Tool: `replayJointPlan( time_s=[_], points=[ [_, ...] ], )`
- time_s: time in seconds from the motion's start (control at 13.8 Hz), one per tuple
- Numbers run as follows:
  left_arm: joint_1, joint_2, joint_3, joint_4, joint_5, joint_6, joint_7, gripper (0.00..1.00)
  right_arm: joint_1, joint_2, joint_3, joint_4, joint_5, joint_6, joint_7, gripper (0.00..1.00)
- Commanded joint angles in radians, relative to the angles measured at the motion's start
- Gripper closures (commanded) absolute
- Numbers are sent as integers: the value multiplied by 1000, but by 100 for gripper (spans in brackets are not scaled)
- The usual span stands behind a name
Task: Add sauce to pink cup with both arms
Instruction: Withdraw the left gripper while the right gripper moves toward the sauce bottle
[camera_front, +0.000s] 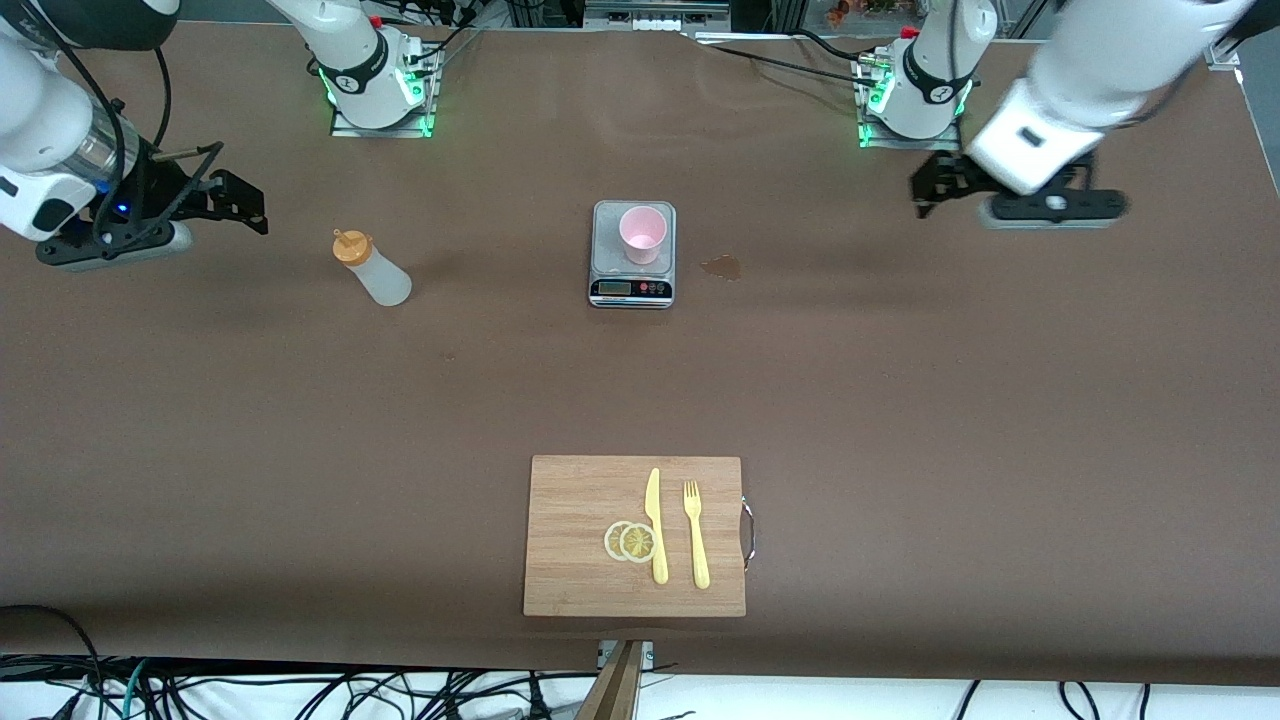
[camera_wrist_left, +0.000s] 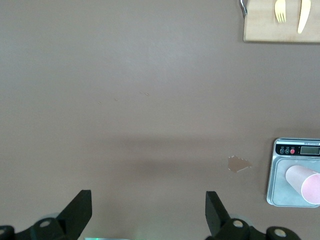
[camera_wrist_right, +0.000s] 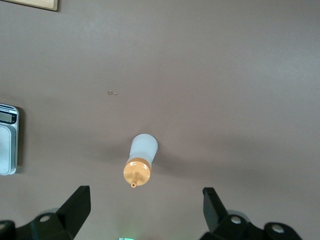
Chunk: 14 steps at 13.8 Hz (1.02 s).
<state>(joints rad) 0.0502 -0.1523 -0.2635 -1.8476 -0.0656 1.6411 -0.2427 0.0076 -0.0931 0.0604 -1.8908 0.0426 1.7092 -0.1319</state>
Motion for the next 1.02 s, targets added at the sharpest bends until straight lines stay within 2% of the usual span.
replayJointPlan(
  time_s=[0.0, 0.15, 0.29, 0.58, 0.8, 0.95],
  points=[
    [-4, 2, 79, 70, -31, -72, 148, 0, 0, -23, 1, -36, 37, 36, -29, 0],
    [-12, 8, 113, 97, -16, -93, 209, 0, -1, -49, 3, -43, 69, 11, -64, 0],
    [-13, 31, 116, 128, 12, -147, 209, 0, -1, -63, 4, -50, 72, -2, -159, 0],
    [-1, 229, 107, 365, 36, -285, 209, 0, -4, -60, 3, -53, 94, -10, -332, 0],
    [0, 231, 95, 363, 38, -284, 211, 0, -41, -59, 3, -73, 111, -8, -518, 0],
    [-1, 208, 90, 334, 40, -259, 200, 0, -73, -51, 1, -83, 160, -11, -663, 0]
  ],
)
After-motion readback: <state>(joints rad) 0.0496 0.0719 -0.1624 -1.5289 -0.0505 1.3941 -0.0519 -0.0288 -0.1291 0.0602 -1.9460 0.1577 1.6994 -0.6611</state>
